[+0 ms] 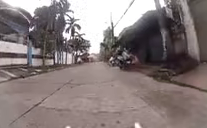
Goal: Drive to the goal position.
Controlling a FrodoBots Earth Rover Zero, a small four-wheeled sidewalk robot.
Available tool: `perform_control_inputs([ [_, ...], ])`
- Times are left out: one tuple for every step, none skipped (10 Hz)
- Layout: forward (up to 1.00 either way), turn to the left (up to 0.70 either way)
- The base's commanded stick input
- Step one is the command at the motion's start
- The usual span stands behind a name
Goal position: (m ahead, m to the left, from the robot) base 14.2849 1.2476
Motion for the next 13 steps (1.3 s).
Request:
perform_control_inputs([
  [0.7, 0.0],
  [0.7, 0.0],
  [0.7, 0.0],
  [0.7, 0.0],
  [0.7, 0.0],
  [0.7, 0.0],
  [0.7, 0.0],
  [0.7, 0.0],
  [0.7, 0.0],
  [0.7, 0.0],
  [0.7, 0.0],
  [0.7, 0.0],
  [0.7, 0.0],
])
